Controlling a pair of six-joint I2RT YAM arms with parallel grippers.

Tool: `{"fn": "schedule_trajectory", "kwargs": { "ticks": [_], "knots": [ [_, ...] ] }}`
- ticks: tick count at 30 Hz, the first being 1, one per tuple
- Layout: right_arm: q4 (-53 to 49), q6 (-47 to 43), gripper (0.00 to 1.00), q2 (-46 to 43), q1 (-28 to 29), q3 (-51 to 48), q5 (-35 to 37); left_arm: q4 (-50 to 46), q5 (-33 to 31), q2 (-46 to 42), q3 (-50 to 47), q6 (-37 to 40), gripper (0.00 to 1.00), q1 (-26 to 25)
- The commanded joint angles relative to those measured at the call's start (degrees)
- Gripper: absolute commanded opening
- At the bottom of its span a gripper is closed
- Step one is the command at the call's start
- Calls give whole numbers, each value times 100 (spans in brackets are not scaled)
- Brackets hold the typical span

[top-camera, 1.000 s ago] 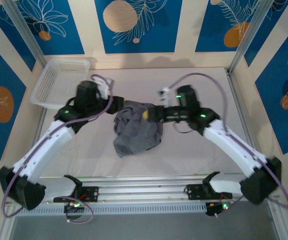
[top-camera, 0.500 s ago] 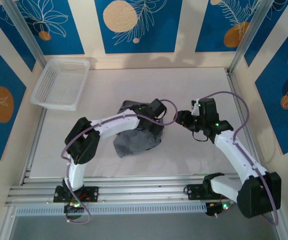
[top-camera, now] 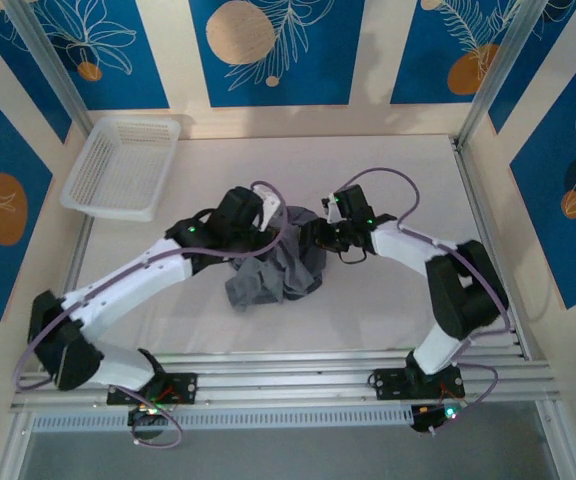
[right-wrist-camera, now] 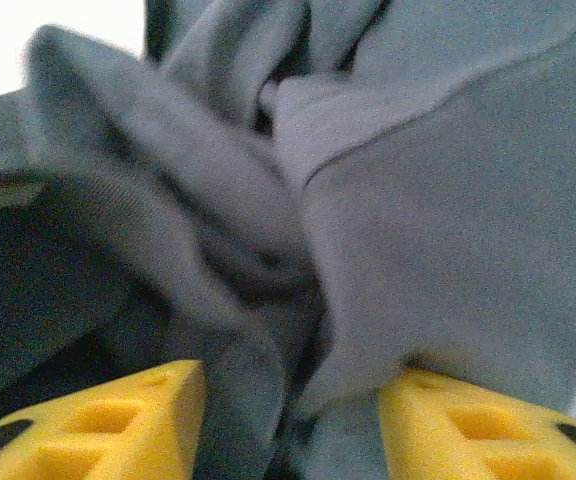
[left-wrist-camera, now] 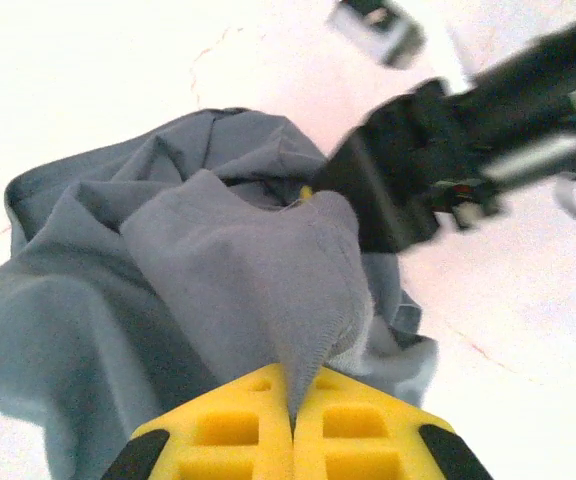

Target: Fold the inside-out t-shirt

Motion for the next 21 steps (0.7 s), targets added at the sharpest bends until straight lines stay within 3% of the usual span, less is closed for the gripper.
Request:
{"fn": "schedule_trajectory", "kwargs": {
  "ticks": [1,2,3,7,10,15,19,21],
  "knots": [
    [82,24,16,188,-144,312,228,-102,-34,-823,-566,-215,0,245],
    [91,24,4,81,-254,290,164,-41,-145,-1246,-824,-263,0,381],
    [80,16,0,-82,-365,243,140,-34,-263,-1594,-1027,-336,0,551],
    [91,-6,0,-1524,-1036,-233,92,-428,-1070,-2936,-1782,-786,0,1436],
    [517,-174,0,-2768,-1439,-960,249,-184,-1503,-3736,-2539,-978,0,1564],
    [949,-93,0,-3498,-1468,-1566,-591,348,-1089,-3603,-3053,-1217,26,1572],
    [1134,-66,0,-3536,-1065,-1732,-799,466,-619,-2710,-2474,-1091,57,1568],
    [1053,-99,0,-3542,-951,-1746,-718,661,-116,-2231,-2119,-976,60,1494]
  ]
}}
